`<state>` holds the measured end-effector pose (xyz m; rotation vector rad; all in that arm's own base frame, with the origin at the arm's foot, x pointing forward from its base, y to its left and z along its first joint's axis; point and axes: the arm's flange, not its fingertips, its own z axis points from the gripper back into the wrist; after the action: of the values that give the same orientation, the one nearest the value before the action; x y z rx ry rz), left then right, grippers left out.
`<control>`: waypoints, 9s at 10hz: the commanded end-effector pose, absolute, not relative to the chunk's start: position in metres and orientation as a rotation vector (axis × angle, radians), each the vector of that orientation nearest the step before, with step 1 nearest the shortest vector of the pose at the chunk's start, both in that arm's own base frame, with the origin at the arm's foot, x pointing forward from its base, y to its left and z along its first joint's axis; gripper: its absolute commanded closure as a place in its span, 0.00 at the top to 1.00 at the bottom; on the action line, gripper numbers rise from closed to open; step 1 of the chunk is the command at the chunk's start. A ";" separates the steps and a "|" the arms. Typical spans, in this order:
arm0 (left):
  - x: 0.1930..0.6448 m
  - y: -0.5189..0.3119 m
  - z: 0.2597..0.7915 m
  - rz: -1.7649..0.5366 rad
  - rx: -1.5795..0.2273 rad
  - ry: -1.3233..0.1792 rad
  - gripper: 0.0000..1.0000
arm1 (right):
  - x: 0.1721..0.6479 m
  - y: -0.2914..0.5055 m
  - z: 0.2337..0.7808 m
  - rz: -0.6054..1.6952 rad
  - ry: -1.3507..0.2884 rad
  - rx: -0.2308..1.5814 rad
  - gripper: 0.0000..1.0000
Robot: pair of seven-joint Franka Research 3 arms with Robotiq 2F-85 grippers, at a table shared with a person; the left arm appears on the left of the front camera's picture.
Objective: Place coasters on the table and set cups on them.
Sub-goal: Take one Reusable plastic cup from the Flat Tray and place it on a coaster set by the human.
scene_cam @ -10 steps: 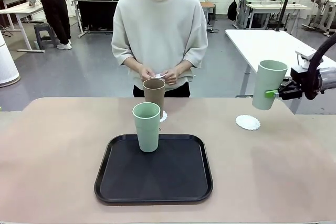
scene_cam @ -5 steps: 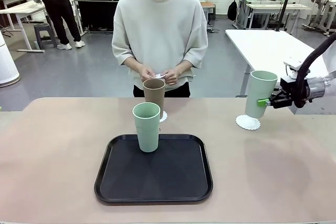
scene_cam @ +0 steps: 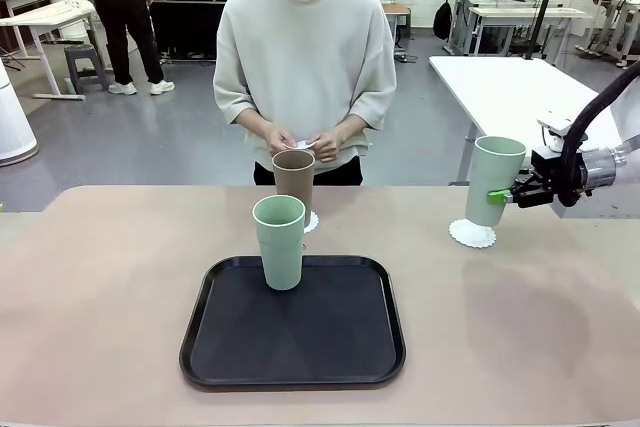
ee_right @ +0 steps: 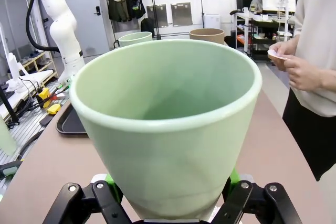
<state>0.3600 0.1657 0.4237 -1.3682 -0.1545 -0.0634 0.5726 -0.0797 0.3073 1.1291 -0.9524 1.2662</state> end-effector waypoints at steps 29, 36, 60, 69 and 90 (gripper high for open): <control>0.359 0.167 0.426 -0.058 -1.367 -0.157 1.00 | 0.612 -0.086 0.259 1.304 -0.966 1.162 0.84; 0.359 0.167 0.426 -0.058 -1.367 -0.157 1.00 | 0.615 -0.086 0.253 1.285 -0.954 1.179 0.84; 0.359 0.167 0.426 -0.058 -1.367 -0.157 1.00 | 0.621 -0.083 0.237 1.287 -0.868 1.205 1.00; 0.359 0.167 0.426 -0.058 -1.367 -0.157 1.00 | 0.608 -0.117 0.253 1.293 -0.645 1.028 1.00; 0.359 0.167 0.426 -0.058 -1.367 -0.157 1.00 | 0.458 0.034 0.553 0.687 -0.056 0.253 1.00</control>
<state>0.3601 0.1656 0.4237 -1.3681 -0.1542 -0.0637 0.4569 0.0336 0.5558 0.2318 -0.0371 0.6732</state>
